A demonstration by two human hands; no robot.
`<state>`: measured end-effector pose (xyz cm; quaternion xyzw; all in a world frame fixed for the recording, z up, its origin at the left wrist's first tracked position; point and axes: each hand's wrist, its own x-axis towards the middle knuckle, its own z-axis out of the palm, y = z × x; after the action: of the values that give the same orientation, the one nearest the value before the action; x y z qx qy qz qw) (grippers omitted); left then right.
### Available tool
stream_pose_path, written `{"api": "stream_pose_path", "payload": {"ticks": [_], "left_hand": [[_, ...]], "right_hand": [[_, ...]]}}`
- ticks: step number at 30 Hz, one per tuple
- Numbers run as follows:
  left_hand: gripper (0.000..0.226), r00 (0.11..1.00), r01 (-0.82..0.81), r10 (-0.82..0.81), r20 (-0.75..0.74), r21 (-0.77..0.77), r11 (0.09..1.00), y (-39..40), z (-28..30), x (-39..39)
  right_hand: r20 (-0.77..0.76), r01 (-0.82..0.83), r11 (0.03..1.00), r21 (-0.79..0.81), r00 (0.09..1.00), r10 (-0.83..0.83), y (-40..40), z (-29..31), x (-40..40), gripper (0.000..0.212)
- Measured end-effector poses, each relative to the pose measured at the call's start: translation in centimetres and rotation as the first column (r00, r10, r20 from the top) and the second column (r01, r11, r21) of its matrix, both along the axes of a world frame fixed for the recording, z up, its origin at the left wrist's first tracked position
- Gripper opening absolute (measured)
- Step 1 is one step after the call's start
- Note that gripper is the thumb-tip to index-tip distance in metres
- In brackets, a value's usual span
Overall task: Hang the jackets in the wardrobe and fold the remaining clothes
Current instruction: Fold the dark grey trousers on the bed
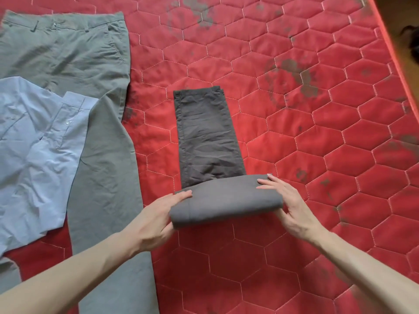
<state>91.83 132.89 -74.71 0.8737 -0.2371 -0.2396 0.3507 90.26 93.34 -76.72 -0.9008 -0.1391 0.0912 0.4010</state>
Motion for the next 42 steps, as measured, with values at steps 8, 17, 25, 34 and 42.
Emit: {"api": "stream_pose_path", "payload": {"ticks": [8,17,25,34,42], "left_hand": [[0.046,0.618,-0.730,0.631,-0.468,-0.043,0.682,-4.1,0.5,0.8],[0.055,0.415,-0.843,0.766,-0.491,0.110,0.527,-5.6,-0.7,3.8],[0.057,0.742,-0.671,0.618,0.259,0.291,0.683,-4.2,-2.4,2.3],[0.075,0.807,-0.018,-0.380,0.453,0.661,0.750,0.4,-3.3,3.1],[0.090,0.886,0.197,-0.357,0.295,0.458,0.867,1.7,-2.1,2.5]], "right_hand": [[-0.427,0.625,0.735,0.261,0.758,-0.493,7.5,2.1,2.4,0.036],[-0.291,0.512,0.856,-0.070,0.810,-0.509,9.7,-1.4,5.4,0.056],[0.119,0.382,0.887,-0.260,0.924,-0.364,8.4,-2.4,5.3,0.068],[0.065,-0.239,0.685,-0.688,0.920,0.386,1.5,-0.6,7.0,0.083],[-0.118,-0.417,0.811,-0.411,0.906,0.406,0.1,0.7,7.1,0.069]]}}
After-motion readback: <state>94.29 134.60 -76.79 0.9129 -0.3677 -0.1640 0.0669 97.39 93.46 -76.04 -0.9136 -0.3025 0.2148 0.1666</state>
